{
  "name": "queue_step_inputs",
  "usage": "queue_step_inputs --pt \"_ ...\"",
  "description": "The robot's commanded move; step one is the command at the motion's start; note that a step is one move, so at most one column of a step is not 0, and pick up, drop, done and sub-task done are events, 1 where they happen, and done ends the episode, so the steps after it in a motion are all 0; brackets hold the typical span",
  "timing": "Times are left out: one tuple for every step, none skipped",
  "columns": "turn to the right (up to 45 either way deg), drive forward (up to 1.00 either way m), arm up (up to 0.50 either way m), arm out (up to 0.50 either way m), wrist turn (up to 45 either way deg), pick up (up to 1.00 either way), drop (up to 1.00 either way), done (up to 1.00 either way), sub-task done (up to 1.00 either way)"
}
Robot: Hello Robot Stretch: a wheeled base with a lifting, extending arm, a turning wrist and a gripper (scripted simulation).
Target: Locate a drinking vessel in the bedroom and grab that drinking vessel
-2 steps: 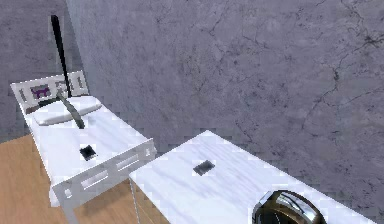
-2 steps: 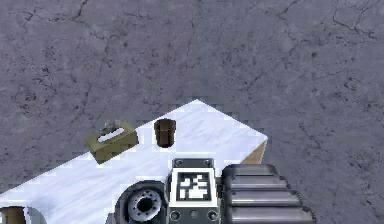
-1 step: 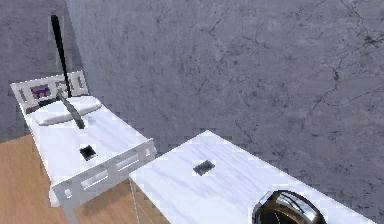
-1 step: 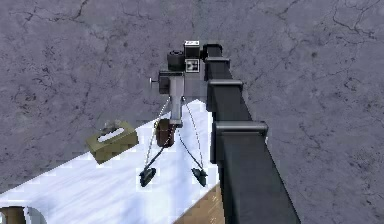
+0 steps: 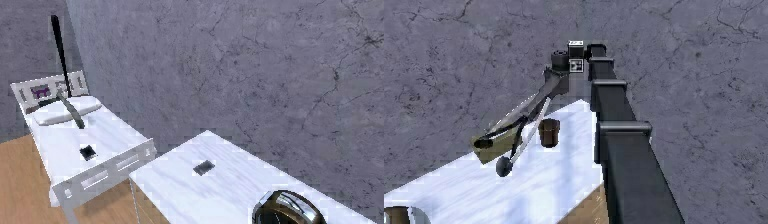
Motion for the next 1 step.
queue_step_inputs --pt "0.0 0.00 0.00 0.00 45.0 0.00 0.00 0.00 0.00"
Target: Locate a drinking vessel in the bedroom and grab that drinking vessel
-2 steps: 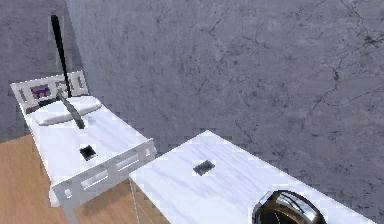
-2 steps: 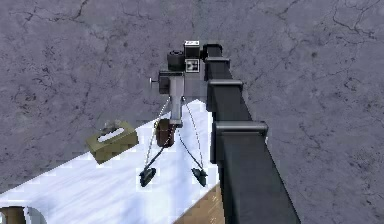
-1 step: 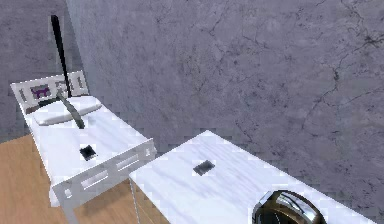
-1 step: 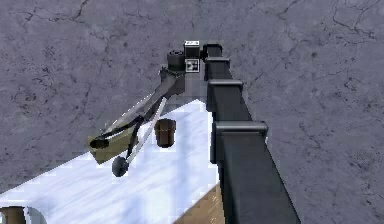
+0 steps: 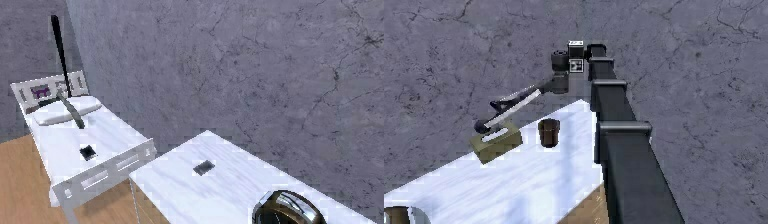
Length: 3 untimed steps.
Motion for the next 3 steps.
queue_step_inputs --pt "0.0 0.00 0.00 0.00 45.0 0.00 0.00 0.00 0.00" --pt "0.0 0.00 0.00 0.00 18.0 0.00 0.00 0.00 0.00" --pt "0.0 0.00 -0.28 0.00 0.0 0.00 0.00 0.00 0.00"
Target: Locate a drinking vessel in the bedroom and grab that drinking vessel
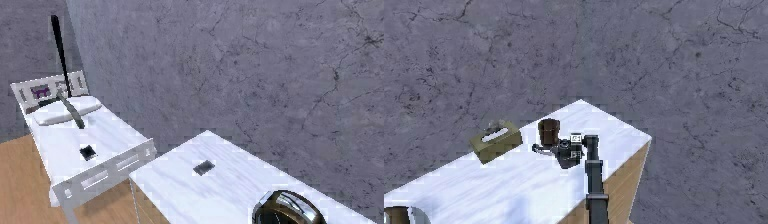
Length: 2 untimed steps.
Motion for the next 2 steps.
queue_step_inputs --pt "0.0 0.00 0.00 0.00 0.0 1.00 0.00 0.00 0.00" --pt "0.0 0.00 0.10 0.00 0.0 0.00 0.00 0.00 0.00"
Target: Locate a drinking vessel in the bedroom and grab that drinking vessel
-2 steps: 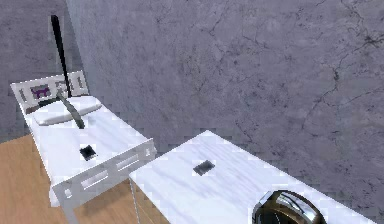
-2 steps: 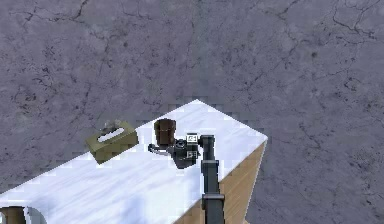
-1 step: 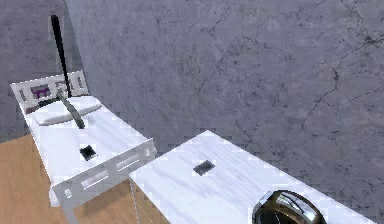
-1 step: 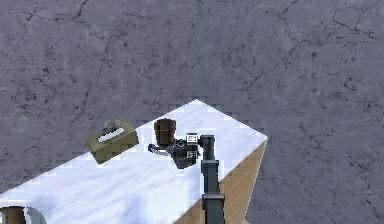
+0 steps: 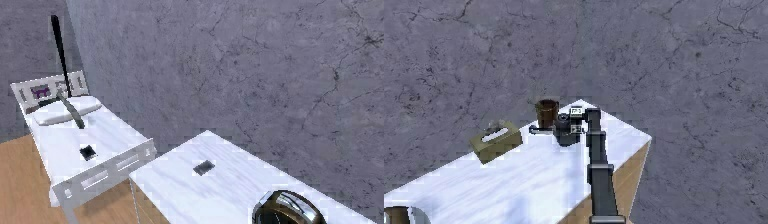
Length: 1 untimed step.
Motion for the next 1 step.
queue_step_inputs --pt "0.0 0.00 0.00 0.00 0.0 0.00 0.00 1.00 0.00"
